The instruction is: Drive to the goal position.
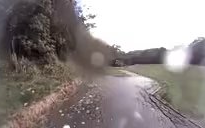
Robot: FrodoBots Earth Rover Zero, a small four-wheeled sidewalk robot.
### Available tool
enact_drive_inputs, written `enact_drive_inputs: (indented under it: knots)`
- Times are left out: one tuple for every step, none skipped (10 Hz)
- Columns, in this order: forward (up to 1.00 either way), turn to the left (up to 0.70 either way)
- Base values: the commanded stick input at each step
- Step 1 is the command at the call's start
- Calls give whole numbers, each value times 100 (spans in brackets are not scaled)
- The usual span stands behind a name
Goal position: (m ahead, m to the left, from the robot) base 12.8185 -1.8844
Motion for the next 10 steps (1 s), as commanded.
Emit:
enact_drive_inputs:
  knots:
    - [70,0]
    - [70,0]
    - [70,0]
    - [70,-8]
    - [70,-26]
    - [70,-32]
    - [70,-35]
    - [70,-35]
    - [70,-35]
    - [70,-35]
